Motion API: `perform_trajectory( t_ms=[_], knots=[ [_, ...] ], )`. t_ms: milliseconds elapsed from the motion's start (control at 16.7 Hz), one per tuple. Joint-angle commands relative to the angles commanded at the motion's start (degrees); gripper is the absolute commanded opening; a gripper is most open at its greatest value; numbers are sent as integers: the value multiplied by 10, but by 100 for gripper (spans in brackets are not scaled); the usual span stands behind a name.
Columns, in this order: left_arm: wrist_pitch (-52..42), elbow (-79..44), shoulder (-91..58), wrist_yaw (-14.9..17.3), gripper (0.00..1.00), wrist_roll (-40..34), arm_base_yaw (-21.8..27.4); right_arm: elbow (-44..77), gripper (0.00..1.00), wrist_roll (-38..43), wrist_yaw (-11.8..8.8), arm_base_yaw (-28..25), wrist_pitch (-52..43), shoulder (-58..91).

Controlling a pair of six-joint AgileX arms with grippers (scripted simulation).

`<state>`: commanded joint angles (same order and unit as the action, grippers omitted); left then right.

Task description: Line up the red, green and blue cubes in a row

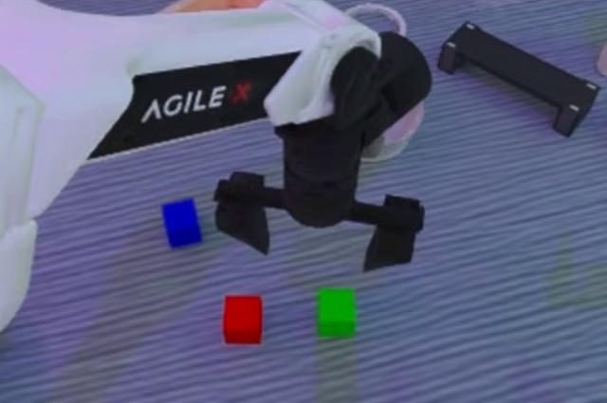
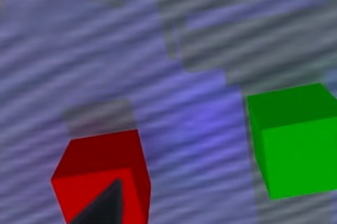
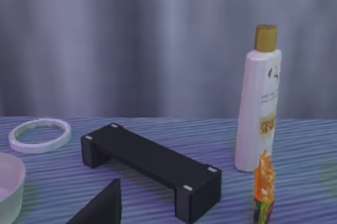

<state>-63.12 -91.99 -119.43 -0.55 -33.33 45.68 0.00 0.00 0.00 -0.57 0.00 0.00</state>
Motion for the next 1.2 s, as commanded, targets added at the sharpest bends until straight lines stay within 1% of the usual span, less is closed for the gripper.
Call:
perform_trajectory(
  t_ms=[180, 600, 780, 960, 1080, 1200],
  knots=[
    [2, 2, -6, 2, 100, 147, -40, 0, 100, 0, 0, 0, 0, 0],
    [9, 22, -12, 7, 100, 587, -154, 0, 100, 0, 0, 0, 0, 0],
    [17, 32, -6, 7, 100, 737, -198, 0, 100, 0, 0, 0, 0, 0],
    [28, 41, 6, 7, 100, 834, -232, 0, 100, 0, 0, 0, 0, 0],
    [34, 45, 13, 7, 100, 868, -246, 0, 100, 0, 0, 0, 0, 0],
    [36, 46, 16, 7, 100, 878, -250, 0, 100, 0, 0, 0, 0, 0]
  ],
)
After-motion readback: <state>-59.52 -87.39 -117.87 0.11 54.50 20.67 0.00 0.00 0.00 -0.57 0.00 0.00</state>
